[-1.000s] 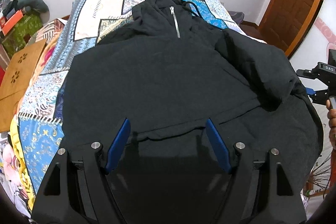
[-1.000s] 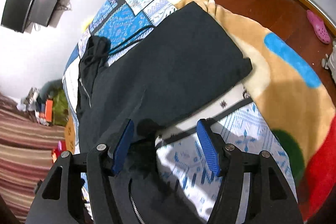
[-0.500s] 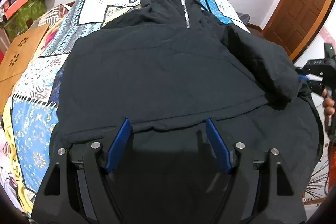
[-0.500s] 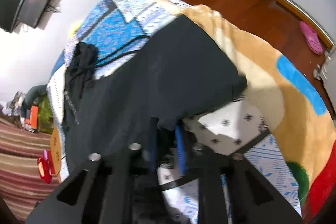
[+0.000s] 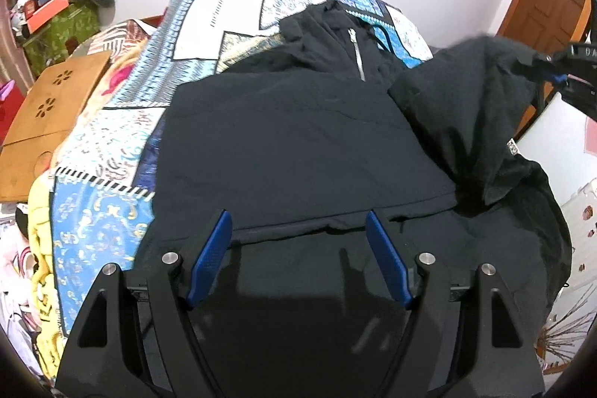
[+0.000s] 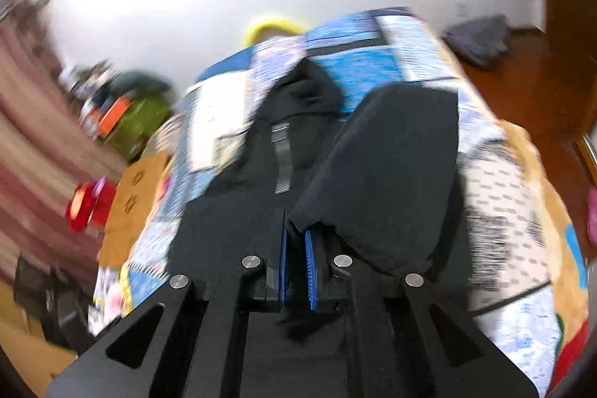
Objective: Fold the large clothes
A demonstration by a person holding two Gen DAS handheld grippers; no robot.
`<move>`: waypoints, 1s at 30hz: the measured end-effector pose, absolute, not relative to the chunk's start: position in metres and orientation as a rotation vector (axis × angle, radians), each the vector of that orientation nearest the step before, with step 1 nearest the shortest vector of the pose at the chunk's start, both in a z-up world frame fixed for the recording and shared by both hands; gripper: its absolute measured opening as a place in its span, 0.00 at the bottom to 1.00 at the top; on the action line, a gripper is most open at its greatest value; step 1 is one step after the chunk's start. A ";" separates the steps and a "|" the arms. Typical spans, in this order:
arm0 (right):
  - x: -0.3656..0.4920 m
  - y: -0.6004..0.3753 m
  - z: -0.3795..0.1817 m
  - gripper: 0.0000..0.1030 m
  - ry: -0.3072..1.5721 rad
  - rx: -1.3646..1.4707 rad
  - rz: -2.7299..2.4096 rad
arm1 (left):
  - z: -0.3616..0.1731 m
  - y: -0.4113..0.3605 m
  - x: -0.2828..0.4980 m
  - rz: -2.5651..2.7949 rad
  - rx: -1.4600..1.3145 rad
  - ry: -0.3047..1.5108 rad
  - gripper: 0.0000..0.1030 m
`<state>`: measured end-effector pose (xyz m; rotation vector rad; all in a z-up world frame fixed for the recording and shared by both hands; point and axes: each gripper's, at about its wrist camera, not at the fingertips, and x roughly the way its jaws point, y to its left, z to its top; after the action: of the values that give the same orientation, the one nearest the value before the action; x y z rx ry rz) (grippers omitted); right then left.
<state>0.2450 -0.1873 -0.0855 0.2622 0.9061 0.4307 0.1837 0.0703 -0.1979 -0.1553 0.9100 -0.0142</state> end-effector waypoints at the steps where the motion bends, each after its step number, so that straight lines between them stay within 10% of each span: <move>1: 0.242 -0.171 -0.087 0.07 0.920 0.237 0.464 | -0.196 0.074 0.181 -0.006 -0.157 0.906 0.71; 19: 0.196 -0.034 -0.199 0.24 1.335 -0.086 0.721 | -0.214 0.127 0.135 0.105 -0.242 0.963 0.71; 30: 0.198 -0.132 -0.125 0.43 1.028 -0.054 0.587 | -0.202 0.068 0.166 0.009 -0.120 0.952 0.71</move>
<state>0.1978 -0.1318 -0.1246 -0.0544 1.0283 0.5868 0.1656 0.0685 -0.2016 -0.1204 0.9523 0.0095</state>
